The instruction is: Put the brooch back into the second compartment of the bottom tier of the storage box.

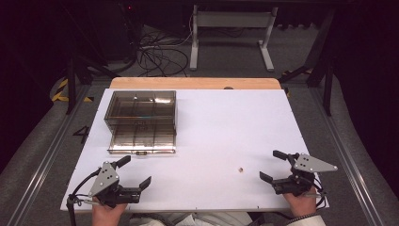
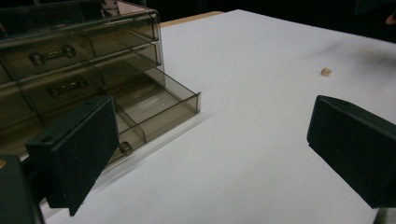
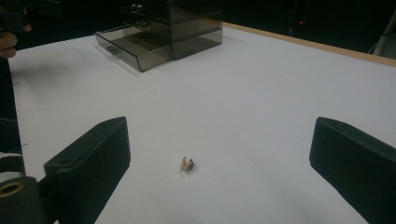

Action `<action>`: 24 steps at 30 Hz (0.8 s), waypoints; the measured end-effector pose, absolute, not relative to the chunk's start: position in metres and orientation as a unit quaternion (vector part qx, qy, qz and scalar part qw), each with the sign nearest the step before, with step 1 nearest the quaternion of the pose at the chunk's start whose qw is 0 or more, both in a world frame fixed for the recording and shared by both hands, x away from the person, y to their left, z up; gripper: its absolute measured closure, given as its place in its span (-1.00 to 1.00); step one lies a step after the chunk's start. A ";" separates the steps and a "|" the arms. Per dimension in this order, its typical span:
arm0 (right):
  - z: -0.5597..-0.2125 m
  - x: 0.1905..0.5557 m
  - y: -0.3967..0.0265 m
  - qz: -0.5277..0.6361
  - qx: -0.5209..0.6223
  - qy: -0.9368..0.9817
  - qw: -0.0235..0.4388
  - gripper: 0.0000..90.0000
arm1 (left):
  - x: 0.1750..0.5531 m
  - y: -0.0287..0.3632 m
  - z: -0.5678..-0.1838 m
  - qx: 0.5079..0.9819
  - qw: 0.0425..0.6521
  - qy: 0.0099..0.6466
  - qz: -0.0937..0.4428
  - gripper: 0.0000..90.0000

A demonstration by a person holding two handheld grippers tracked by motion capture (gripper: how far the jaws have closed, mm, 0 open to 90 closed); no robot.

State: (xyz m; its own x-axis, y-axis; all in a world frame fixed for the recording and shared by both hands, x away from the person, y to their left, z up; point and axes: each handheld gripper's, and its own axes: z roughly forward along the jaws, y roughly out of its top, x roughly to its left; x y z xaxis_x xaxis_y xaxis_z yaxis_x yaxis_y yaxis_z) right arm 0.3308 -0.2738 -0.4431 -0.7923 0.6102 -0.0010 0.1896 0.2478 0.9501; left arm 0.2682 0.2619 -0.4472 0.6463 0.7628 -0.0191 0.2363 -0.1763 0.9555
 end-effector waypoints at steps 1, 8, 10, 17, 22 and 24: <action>-0.443 0.331 -0.274 0.556 0.259 0.767 0.189 -0.87 | 0.269 0.261 -0.447 0.728 0.543 0.346 0.237 -0.92; -0.445 0.332 -0.274 0.552 0.261 0.770 0.185 -0.86 | 0.272 0.252 -0.440 0.740 0.532 0.327 0.249 -0.92; -0.445 0.331 -0.274 0.551 0.260 0.771 0.186 -0.86 | 0.273 0.250 -0.438 0.743 0.531 0.319 0.253 -0.92; -0.446 0.330 -0.274 0.549 0.260 0.773 0.183 -0.86 | 0.278 0.242 -0.430 0.747 0.540 0.305 0.241 -0.91; -0.446 0.331 -0.274 0.550 0.261 0.772 0.183 -0.86 | 0.281 0.237 -0.424 0.749 0.542 0.299 0.237 -0.91; -0.446 0.331 -0.274 0.550 0.260 0.772 0.184 -0.86 | 0.281 0.236 -0.423 0.750 0.541 0.296 0.237 -0.91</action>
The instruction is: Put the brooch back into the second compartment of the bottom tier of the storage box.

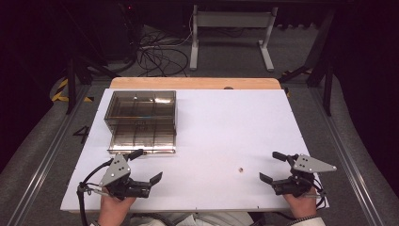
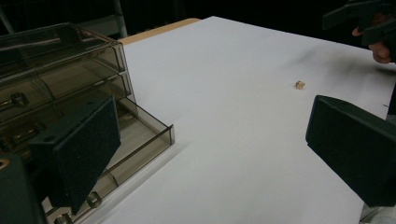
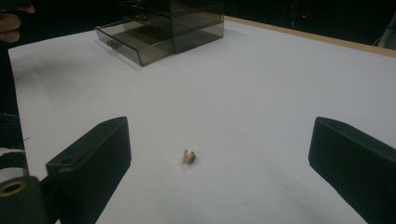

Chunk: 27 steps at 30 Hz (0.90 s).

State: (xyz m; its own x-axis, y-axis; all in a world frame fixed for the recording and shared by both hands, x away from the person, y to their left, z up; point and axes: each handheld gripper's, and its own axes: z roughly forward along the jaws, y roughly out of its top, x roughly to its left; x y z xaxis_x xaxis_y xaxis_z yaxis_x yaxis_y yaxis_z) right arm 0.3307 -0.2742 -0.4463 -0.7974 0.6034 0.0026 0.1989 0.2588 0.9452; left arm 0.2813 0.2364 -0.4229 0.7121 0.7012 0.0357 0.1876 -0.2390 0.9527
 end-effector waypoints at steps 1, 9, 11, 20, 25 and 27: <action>-0.446 0.331 -0.274 0.550 0.260 0.772 0.183 -0.86 | 0.282 0.236 -0.422 0.751 0.540 0.295 0.238 -0.91; -0.446 0.331 -0.274 0.550 0.260 0.772 0.183 -0.86 | 0.285 0.234 -0.419 0.748 0.555 0.293 0.216 -0.91; -0.446 0.331 -0.274 0.550 0.260 0.772 0.183 -0.86 | 0.286 0.233 -0.418 0.750 0.555 0.292 0.210 -0.92; -0.446 0.330 -0.274 0.551 0.259 0.772 0.183 -0.86 | 0.289 0.224 -0.412 0.761 0.549 0.276 0.209 -0.90; -0.446 0.331 -0.274 0.551 0.260 0.772 0.183 -0.86 | 0.293 0.214 -0.409 0.766 0.553 0.265 0.194 -0.88; -0.446 0.331 -0.274 0.551 0.260 0.772 0.183 -0.86 | 0.294 0.211 -0.408 0.766 0.555 0.267 0.185 -0.87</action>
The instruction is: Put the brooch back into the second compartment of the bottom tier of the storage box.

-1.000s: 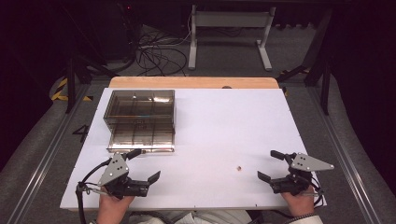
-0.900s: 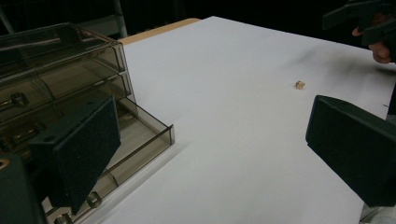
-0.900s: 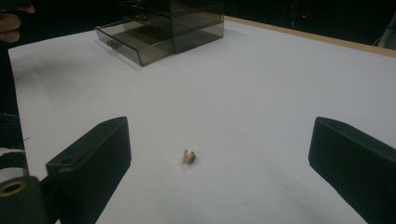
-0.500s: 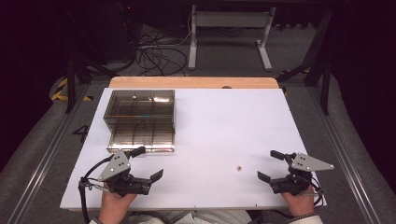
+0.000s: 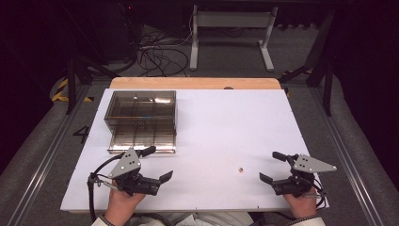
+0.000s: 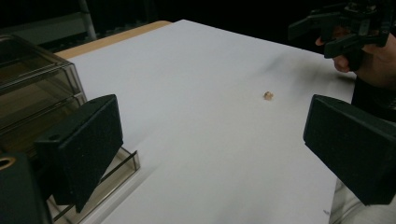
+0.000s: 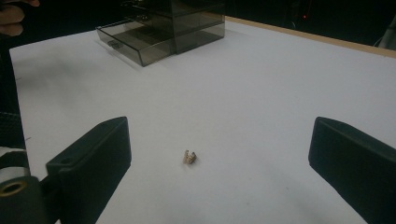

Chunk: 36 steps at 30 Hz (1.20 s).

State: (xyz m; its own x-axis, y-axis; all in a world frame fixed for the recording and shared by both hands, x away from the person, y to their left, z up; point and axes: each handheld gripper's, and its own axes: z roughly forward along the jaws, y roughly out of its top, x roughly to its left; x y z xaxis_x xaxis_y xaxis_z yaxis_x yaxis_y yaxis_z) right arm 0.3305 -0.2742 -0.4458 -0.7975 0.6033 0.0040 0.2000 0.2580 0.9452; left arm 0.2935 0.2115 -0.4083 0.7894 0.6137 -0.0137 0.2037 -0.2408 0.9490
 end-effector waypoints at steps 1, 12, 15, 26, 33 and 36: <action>-0.446 0.331 -0.274 0.551 0.260 0.772 0.183 -0.86 | 0.295 0.210 -0.407 0.767 0.554 0.262 0.187 -0.87; -0.446 0.330 -0.275 0.551 0.262 0.771 0.180 -0.86 | 0.309 0.176 -0.401 0.780 0.554 0.236 0.169 -0.85; -0.446 0.331 -0.275 0.553 0.260 0.771 0.179 -0.86 | 0.313 0.169 -0.402 0.781 0.556 0.232 0.166 -0.84; -0.446 0.331 -0.275 0.552 0.260 0.772 0.179 -0.85 | 0.325 0.138 -0.405 0.787 0.555 0.225 0.147 -0.79; -0.446 0.331 -0.276 0.551 0.261 0.773 0.176 -0.85 | 0.334 0.121 -0.409 0.793 0.552 0.218 0.136 -0.79; -0.447 0.331 -0.276 0.550 0.262 0.773 0.175 -0.85 | 0.337 0.112 -0.411 0.792 0.556 0.221 0.122 -0.79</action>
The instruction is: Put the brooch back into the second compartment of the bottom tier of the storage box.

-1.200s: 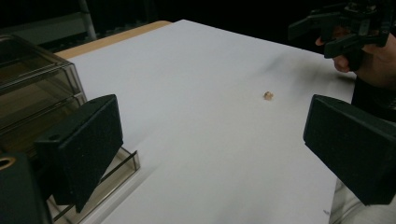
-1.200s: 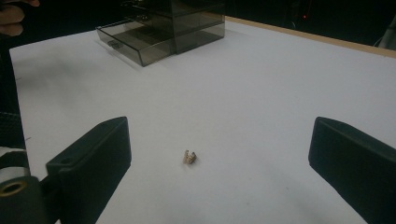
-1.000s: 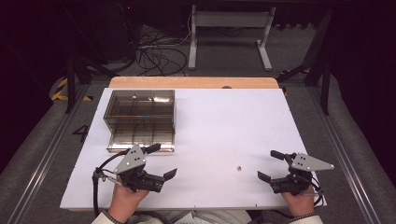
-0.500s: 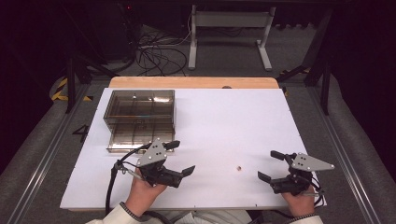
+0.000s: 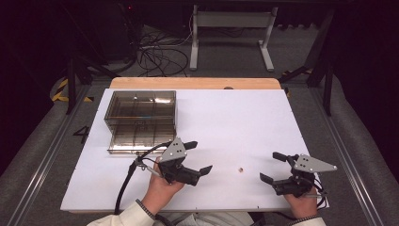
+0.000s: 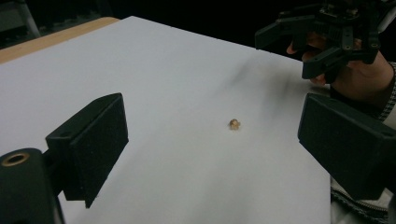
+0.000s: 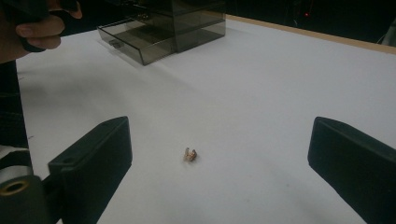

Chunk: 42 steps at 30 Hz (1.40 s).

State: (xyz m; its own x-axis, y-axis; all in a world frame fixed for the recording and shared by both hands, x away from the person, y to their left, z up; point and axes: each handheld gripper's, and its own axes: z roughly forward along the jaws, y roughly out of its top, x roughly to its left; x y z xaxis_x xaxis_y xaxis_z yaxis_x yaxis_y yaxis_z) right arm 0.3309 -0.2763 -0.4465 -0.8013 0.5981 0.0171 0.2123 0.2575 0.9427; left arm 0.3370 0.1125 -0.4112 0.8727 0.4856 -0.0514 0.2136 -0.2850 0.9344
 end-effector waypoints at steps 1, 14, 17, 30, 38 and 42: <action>-0.447 0.331 -0.276 0.550 0.262 0.773 0.175 -0.84 | 0.338 0.110 -0.412 0.794 0.554 0.218 0.121 -0.79; -0.447 0.331 -0.277 0.550 0.261 0.774 0.173 -0.84 | 0.347 0.077 -0.422 0.805 0.545 0.207 0.103 -0.78; -0.447 0.331 -0.277 0.549 0.261 0.775 0.172 -0.84 | 0.349 0.070 -0.425 0.809 0.539 0.211 0.105 -0.74; -0.447 0.331 -0.277 0.552 0.259 0.774 0.172 -0.84 | 0.356 0.043 -0.439 0.820 0.529 0.202 0.089 -0.72; -0.447 0.331 -0.279 0.553 0.262 0.772 0.170 -0.84 | 0.362 0.031 -0.447 0.824 0.524 0.200 0.080 -0.69; -0.447 0.332 -0.279 0.553 0.262 0.772 0.169 -0.84 | 0.365 0.026 -0.451 0.822 0.528 0.202 0.073 -0.69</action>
State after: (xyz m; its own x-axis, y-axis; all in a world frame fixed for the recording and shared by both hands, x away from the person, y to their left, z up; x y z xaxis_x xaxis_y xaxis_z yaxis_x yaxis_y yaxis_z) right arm 0.3315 -0.2789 -0.4469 -0.8055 0.5919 0.0285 0.2172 0.2501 0.9435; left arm 0.3651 0.0257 -0.4511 0.9076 0.4092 -0.0943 0.2558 -0.3606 0.8969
